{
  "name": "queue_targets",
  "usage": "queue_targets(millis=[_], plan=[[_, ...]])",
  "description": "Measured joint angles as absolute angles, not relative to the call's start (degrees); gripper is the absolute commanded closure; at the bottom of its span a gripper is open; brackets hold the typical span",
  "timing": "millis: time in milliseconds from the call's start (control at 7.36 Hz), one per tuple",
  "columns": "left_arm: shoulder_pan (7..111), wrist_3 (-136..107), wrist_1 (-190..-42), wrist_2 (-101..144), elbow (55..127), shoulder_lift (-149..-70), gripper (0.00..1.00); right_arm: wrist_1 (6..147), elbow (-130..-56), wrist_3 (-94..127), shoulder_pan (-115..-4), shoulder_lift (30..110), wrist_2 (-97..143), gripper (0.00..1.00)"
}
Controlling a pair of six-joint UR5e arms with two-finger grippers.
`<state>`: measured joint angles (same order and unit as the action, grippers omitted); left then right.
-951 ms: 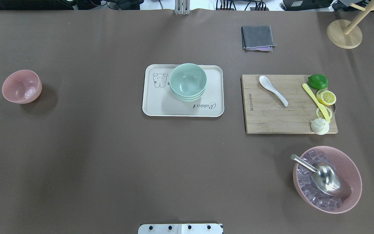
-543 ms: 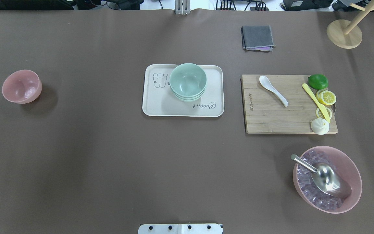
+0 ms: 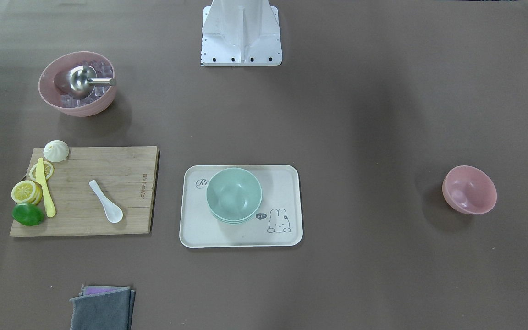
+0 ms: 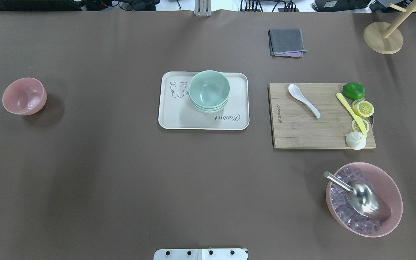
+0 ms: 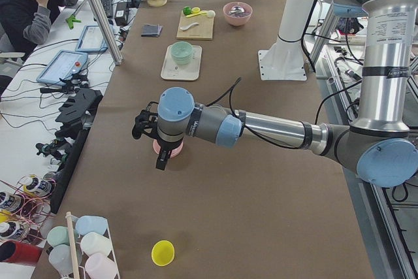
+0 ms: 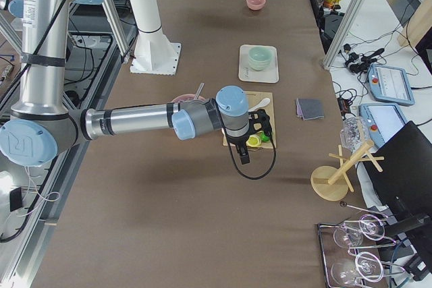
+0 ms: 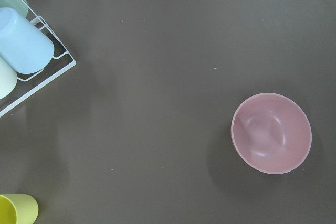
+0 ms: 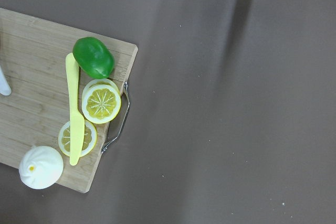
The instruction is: Stack pink bowl on green and place spoon
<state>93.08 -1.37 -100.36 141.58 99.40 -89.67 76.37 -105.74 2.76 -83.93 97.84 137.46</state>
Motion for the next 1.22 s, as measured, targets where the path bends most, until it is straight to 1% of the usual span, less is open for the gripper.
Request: queue_targets(millis=[407,815,1222], plan=[[91.96,-3.03,-108.18,142.54,95.96,-89.30,0.02,74.61,-105.24,2.78,-82.24,97.78,136.21,0.00],[85.11,-5.91,-110.47,141.70,91.14,-91.68,0.01,74.59,-105.06,3.25,-76.78,96.96,135.38,0.00],[79.19,-6.41,-112.07,133.82,86.05,-93.95,0.02,74.52,-103.86,9.22,-72.15,94.62,134.18,0.00]])
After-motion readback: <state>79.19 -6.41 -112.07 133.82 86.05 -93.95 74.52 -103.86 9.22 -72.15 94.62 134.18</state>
